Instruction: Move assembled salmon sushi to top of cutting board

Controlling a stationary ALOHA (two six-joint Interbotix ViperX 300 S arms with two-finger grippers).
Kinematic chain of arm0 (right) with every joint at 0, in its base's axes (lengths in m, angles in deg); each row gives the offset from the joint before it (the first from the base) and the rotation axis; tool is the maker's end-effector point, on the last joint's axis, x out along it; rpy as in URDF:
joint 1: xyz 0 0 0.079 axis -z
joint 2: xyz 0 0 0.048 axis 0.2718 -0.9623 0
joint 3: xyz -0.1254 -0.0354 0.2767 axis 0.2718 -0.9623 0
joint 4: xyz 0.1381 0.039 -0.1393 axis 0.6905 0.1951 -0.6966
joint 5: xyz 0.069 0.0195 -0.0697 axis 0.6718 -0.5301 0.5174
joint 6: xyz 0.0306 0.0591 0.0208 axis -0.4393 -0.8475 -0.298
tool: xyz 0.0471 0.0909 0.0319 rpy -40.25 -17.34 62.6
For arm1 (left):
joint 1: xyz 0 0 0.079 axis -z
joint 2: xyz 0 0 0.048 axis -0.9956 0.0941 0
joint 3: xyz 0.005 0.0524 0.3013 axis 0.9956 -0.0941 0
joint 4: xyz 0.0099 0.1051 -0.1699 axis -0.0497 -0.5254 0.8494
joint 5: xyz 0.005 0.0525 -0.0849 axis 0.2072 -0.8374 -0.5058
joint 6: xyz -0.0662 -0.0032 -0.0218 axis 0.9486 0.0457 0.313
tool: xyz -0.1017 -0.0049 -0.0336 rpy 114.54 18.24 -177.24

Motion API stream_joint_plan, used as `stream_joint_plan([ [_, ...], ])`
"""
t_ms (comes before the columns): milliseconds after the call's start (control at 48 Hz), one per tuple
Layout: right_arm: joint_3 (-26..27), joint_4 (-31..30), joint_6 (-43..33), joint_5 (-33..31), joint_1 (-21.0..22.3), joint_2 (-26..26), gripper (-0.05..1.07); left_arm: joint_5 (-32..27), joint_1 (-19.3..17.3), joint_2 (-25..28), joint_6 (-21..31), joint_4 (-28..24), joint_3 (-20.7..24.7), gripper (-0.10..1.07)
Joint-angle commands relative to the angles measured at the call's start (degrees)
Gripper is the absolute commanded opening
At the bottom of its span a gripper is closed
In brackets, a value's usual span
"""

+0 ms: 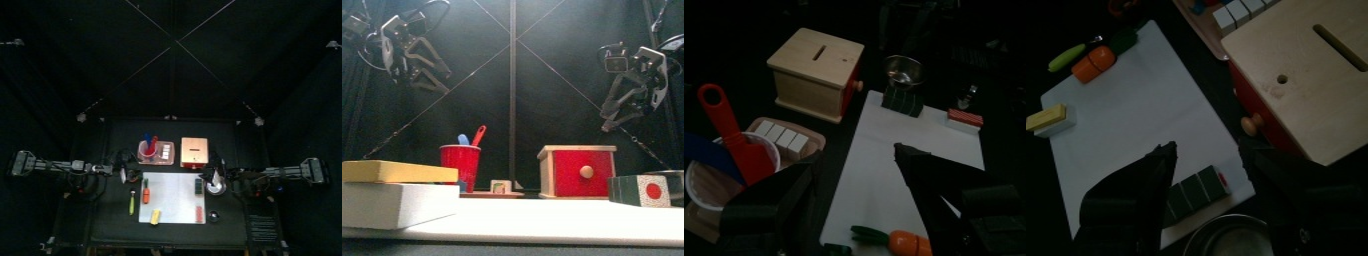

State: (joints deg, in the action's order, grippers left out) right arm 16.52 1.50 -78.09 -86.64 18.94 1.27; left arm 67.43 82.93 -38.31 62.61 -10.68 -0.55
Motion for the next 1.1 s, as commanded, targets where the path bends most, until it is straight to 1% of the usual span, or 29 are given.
stream_joint_plan([
  [0, 0.3, -0.4, 0.3, 0.1, 0.2, 0.1, 0.87, 0.1, -0.4, 0.0, 0.1, -0.2, 0.5, 0.93],
  [229, 0.4, -1.1, 0.1, 0.1, 0.3, -0.3, 0.87, 0.1, -0.4, 0.0, 0.0, -0.2, 0.4, 0.93],
  [333, 1.1, 0.4, 0.0, 0.2, 0.1, -0.1, 0.87, 0.1, -0.5, 0.0, -0.1, -0.4, 0.6, 0.93],
  [417, 2.1, 2.1, -0.3, -0.3, -0.9, 0.1, 0.88, 0.1, -0.5, 0.0, -0.1, -0.6, 0.6, 0.93],
  [500, 4.0, 6.1, -0.3, -2.1, -2.7, 0.1, 0.88, 0.2, -0.5, 0.0, -0.1, -0.8, 0.8, 0.93],
  [583, 6.0, 9.9, -0.1, -6.4, -5.0, -0.3, 0.88, 0.1, -0.5, 0.0, -0.1, -0.8, 0.8, 0.93],
  [646, 7.6, 13.1, -0.2, -11.3, -7.8, -0.4, 0.89, 0.2, -0.5, 0.0, -0.1, -0.8, 0.7, 0.93],
  [708, 9.9, 17.8, -0.4, -18.9, -10.6, -0.6, 0.89, 0.1, -0.5, 0.0, 0.0, -0.8, 0.7, 0.93],
  [792, 12.7, 24.6, -0.8, -27.3, -12.2, -1.1, 0.88, -0.1, -0.5, 0.0, 0.0, -0.8, 0.6, 0.93],
  [854, 14.0, 30.3, -1.0, -31.5, -12.4, -1.7, 0.88, -0.2, -0.7, 0.0, 0.0, -0.8, 0.7, 0.93],
  [917, 14.5, 35.9, -1.3, -33.5, -12.4, -2.5, 0.88, -0.2, -0.8, 0.0, 0.0, -0.8, 0.7, 0.93],
  [958, 14.5, 39.6, -1.7, -33.7, -12.5, -3.6, 0.88, -0.2, -0.8, 0.0, 0.0, -0.8, 0.7, 0.93],
  [1021, 14.6, 43.1, -1.9, -33.6, -12.7, -5.4, 0.88, -0.2, -0.8, 0.0, 0.0, -0.8, 0.5, 0.93],
  [1083, 14.9, 44.8, -2.2, -33.2, -13.4, -7.4, 0.88, 0.1, -0.8, 0.0, 0.0, -0.8, 0.4, 0.93],
])
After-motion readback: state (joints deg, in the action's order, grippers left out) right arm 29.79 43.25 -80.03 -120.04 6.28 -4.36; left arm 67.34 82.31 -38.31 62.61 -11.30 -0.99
